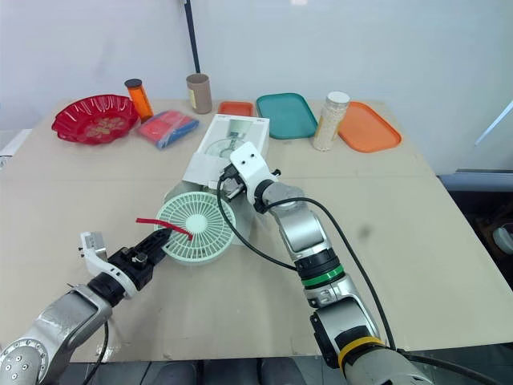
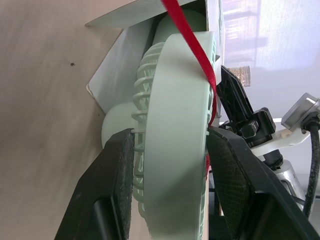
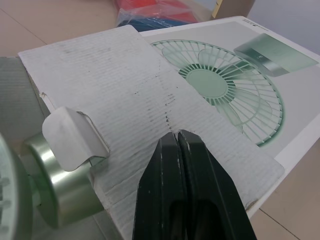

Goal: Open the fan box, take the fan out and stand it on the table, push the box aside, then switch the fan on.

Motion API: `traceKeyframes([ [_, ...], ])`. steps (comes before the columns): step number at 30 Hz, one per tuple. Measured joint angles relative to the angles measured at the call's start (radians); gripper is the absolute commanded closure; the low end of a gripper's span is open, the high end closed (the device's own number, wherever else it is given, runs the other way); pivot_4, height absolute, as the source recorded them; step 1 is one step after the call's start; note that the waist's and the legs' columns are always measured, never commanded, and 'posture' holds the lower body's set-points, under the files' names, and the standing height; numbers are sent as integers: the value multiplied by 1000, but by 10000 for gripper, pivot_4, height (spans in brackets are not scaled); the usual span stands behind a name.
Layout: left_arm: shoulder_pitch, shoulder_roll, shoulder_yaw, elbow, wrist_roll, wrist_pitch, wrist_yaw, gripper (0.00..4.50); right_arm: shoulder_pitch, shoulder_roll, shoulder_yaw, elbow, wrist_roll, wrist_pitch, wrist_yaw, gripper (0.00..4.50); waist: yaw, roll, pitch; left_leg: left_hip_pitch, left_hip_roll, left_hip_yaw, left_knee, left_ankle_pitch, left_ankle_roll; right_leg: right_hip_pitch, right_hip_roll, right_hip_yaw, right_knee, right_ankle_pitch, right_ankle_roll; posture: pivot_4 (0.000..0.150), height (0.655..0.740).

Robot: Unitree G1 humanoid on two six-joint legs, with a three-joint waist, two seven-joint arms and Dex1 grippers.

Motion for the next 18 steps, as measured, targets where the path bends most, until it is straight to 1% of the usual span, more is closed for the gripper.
traceKeyframes([
  [2,47,15,-1,-32,-13,-12,-2,27510,-1,4,3,0,0,1,-1,45000,-1,0,0,0,0,0,0,0,0,0,0,1,0,0,-1,1500,7400],
  [5,70,28,-5,-50,-24,-20,-2,27510,-2,5,6,0,-1,2,-2,45000,-1,0,0,0,0,1,0,0,0,-1,0,1,0,0,-1,1500,7400],
  [11,174,67,-7,-109,-52,-31,-25,27510,-13,5,8,4,-2,14,-4,45000,-3,1,1,0,1,2,-1,-1,-1,-2,0,2,0,-1,-2,1500,7400],
  [15,216,75,-6,-136,-60,-44,-30,27510,-24,0,30,8,-23,19,-4,45000,-6,1,1,1,1,3,-1,-1,-1,-4,0,3,0,-2,-1,1500,7400],
  [18,275,89,-19,-183,-60,-62,-44,27510,-36,-5,34,19,-36,19,-2,45000,-6,2,1,1,1,3,-1,-2,-1,-6,0,2,0,-2,-2,1500,7400],
])
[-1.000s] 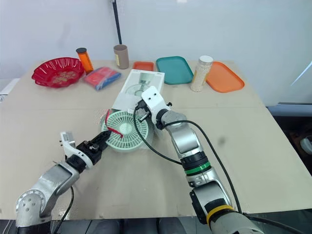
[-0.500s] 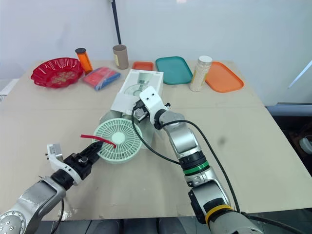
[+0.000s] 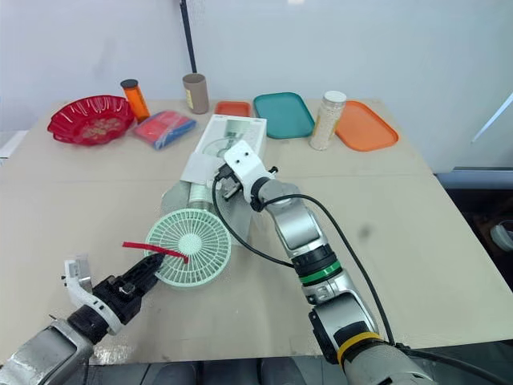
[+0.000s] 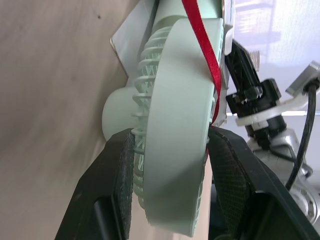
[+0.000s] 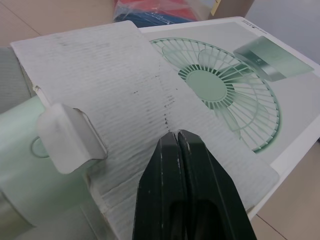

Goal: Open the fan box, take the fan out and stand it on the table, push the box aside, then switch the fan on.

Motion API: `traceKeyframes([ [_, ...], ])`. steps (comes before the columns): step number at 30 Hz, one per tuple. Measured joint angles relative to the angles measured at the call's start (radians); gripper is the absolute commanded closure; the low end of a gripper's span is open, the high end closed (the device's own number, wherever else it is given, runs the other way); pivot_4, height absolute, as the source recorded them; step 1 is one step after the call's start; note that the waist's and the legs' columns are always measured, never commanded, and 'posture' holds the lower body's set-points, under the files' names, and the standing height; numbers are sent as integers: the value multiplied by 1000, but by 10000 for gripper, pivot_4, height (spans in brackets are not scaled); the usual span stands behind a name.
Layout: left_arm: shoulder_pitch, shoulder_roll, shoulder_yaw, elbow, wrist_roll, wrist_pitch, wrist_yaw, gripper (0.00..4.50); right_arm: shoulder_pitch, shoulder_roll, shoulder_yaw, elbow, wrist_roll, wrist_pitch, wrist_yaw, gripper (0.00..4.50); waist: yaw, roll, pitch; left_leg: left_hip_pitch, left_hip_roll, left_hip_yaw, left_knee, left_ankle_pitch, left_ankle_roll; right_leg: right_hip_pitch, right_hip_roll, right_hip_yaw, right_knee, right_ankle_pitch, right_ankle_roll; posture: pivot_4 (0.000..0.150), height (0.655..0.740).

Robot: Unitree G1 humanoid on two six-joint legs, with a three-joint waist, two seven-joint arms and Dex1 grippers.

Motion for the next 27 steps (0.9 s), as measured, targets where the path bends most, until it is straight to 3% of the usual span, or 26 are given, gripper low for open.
traceKeyframes([
  [17,178,100,-3,-122,-53,-64,-17,27510,2,0,14,-2,-16,1,1,45000,0,3,2,0,1,1,0,-2,-1,0,0,0,0,-4,-3,1500,7400],
  [27,111,127,-44,-97,-19,-84,-2,27510,8,-1,12,-2,-31,3,-1,45000,8,2,1,0,0,1,0,-2,-1,0,-1,0,0,-4,-4,1500,7400],
])
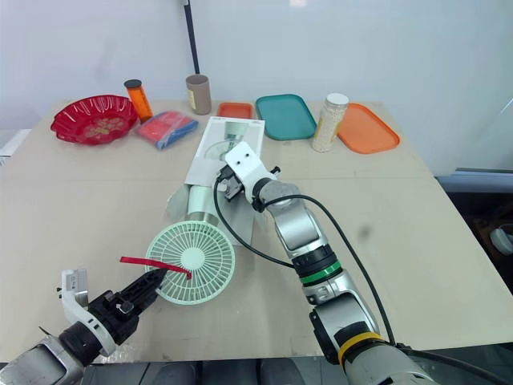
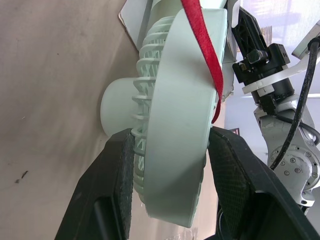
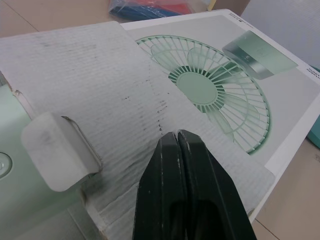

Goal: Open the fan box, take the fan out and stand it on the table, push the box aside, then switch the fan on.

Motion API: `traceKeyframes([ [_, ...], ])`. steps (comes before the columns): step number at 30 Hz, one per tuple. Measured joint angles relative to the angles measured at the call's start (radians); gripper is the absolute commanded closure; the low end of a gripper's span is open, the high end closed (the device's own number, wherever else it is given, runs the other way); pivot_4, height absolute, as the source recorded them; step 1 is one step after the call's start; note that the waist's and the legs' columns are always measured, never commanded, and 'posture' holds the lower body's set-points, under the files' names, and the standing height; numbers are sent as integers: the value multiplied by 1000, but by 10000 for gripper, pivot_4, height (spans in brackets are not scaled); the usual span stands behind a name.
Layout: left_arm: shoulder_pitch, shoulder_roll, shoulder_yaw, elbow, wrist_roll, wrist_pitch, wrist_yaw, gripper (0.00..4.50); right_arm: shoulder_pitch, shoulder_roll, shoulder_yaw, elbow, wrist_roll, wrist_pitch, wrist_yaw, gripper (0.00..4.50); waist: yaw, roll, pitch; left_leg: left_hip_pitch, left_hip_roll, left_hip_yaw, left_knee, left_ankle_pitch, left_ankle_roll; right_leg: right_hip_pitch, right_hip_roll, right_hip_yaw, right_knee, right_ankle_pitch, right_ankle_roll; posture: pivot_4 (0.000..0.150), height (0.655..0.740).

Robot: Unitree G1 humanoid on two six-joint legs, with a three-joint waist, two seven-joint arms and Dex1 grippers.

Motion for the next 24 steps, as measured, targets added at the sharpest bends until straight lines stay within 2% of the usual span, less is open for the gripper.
traceKeyframes([
  [7,9,3,-1,2,11,-3,-22,27510,7,2,-4,-14,-3,10,0,45000,1,0,0,0,0,0,0,0,0,0,0,0,0,0,0,1500,7400],
  [8,15,4,1,2,14,-3,-26,17132,9,3,-4,-21,-3,16,0,45000,1,0,0,0,0,0,0,0,0,0,0,0,0,0,0,1500,7400],
  [12,44,12,25,11,30,-6,-21,5261,10,3,-4,-30,-4,21,0,45000,1,0,1,0,0,0,0,-1,-1,0,0,0,0,-1,1,1500,7400],
  [13,53,13,28,16,30,-8,-21,1027,11,6,-5,-34,-3,24,0,45000,1,0,1,-1,0,0,0,-1,-1,-1,0,0,0,-1,1,1500,7400],
  [20,62,18,37,16,0,-9,-34,226,15,14,-13,-47,-4,37,0,45000,1,-1,3,-1,0,0,0,-1,-1,-1,0,0,0,-1,1,1500,7400],
  [24,94,69,95,18,-22,7,-75,226,17,25,-18,-50,-4,42,-4,45000,1,0,4,-1,0,0,0,-1,-1,-1,0,-1,0,-1,1,1500,7400],
])
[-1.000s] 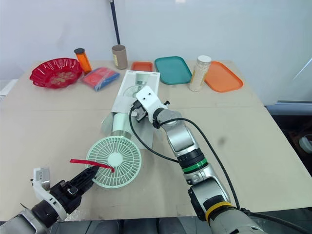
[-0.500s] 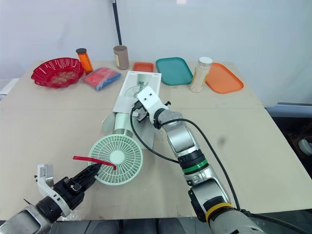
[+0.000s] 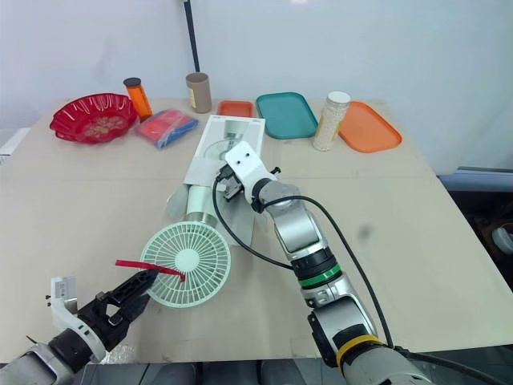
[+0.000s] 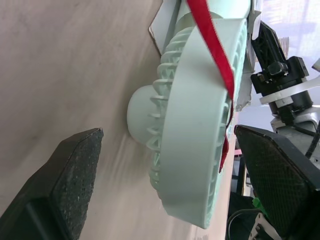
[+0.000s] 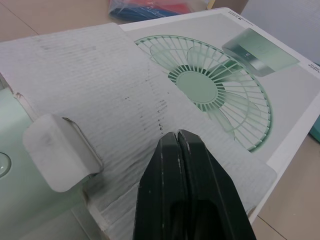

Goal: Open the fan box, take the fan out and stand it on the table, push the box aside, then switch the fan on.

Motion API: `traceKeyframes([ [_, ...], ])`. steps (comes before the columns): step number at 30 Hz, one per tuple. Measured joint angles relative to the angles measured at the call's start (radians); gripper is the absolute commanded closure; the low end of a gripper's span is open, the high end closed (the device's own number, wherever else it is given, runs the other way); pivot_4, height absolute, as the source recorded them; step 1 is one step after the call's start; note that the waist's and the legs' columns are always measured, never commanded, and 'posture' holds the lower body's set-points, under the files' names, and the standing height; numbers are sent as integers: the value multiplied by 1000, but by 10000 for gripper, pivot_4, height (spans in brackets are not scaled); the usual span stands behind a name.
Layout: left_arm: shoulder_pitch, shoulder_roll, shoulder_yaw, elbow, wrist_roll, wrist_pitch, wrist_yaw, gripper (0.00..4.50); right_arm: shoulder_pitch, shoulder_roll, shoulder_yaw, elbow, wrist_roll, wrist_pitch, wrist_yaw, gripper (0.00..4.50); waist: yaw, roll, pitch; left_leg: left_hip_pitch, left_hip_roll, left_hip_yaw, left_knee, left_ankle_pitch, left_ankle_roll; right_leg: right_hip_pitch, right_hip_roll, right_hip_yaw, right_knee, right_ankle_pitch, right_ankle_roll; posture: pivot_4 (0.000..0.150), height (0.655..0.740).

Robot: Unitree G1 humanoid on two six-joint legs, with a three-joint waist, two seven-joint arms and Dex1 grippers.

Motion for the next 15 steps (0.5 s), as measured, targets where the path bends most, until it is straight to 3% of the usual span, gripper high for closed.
traceKeyframes([
  [10,67,163,220,118,-8,127,-173,226,4,19,2,0,-9,-5,-20,45000,-1,-1,3,0,1,1,0,0,0,-1,0,0,0,-1,-2,1500,7400],
  [15,14,228,272,212,66,199,-253,226,9,15,21,-13,-27,-43,-20,45000,-1,-1,5,0,1,1,-1,0,-1,-2,0,0,0,-1,-2,1500,7400],
])
